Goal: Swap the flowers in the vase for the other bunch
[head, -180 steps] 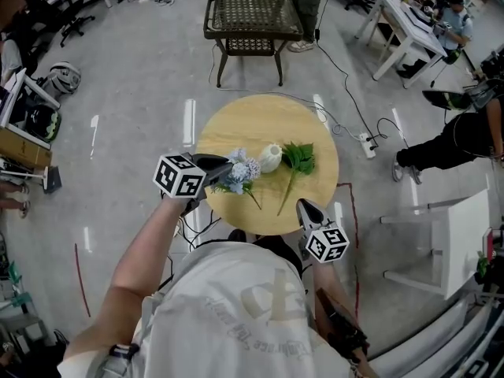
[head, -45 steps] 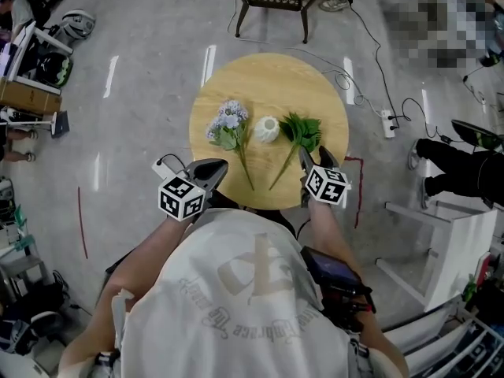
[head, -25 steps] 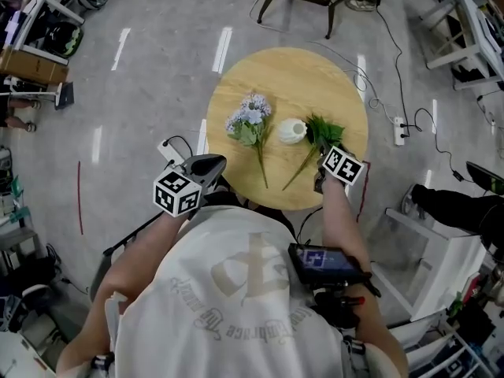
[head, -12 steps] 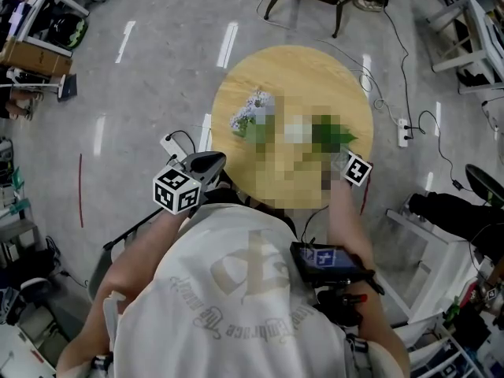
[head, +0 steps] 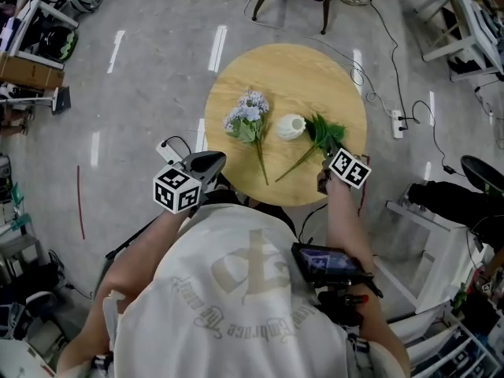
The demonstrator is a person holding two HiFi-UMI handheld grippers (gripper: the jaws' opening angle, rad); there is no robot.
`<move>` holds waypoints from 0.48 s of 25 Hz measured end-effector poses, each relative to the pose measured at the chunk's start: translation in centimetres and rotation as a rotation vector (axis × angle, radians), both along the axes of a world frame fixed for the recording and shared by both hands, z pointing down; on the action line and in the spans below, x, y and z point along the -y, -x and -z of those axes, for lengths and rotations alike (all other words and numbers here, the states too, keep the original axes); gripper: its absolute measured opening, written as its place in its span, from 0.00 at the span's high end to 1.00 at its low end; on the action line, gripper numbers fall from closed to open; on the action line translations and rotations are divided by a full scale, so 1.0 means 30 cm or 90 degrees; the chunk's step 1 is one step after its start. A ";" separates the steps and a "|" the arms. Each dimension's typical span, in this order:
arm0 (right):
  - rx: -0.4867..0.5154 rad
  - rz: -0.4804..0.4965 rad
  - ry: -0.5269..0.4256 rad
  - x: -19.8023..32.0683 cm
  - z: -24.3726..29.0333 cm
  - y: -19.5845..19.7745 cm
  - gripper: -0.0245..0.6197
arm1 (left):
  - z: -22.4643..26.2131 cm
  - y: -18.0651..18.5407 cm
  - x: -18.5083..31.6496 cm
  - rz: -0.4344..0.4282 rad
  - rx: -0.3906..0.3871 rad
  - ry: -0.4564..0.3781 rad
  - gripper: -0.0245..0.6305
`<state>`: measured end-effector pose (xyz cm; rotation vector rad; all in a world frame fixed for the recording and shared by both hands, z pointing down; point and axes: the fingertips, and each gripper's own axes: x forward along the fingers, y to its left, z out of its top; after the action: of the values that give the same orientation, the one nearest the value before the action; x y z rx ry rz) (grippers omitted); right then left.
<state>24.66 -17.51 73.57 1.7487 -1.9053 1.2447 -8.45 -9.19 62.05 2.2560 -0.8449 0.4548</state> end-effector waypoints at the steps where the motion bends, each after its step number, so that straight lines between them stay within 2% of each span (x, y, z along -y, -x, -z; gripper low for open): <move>1: 0.004 -0.002 -0.005 -0.005 0.009 0.000 0.91 | 0.000 -0.004 0.002 -0.003 -0.001 0.000 0.94; 12: 0.046 -0.031 -0.068 -0.070 0.134 -0.022 0.93 | 0.007 -0.074 0.021 -0.046 -0.013 -0.008 0.94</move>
<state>25.33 -15.41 69.55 1.8372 -2.0153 1.2613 -6.22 -9.81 61.84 2.3049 -0.7599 0.4596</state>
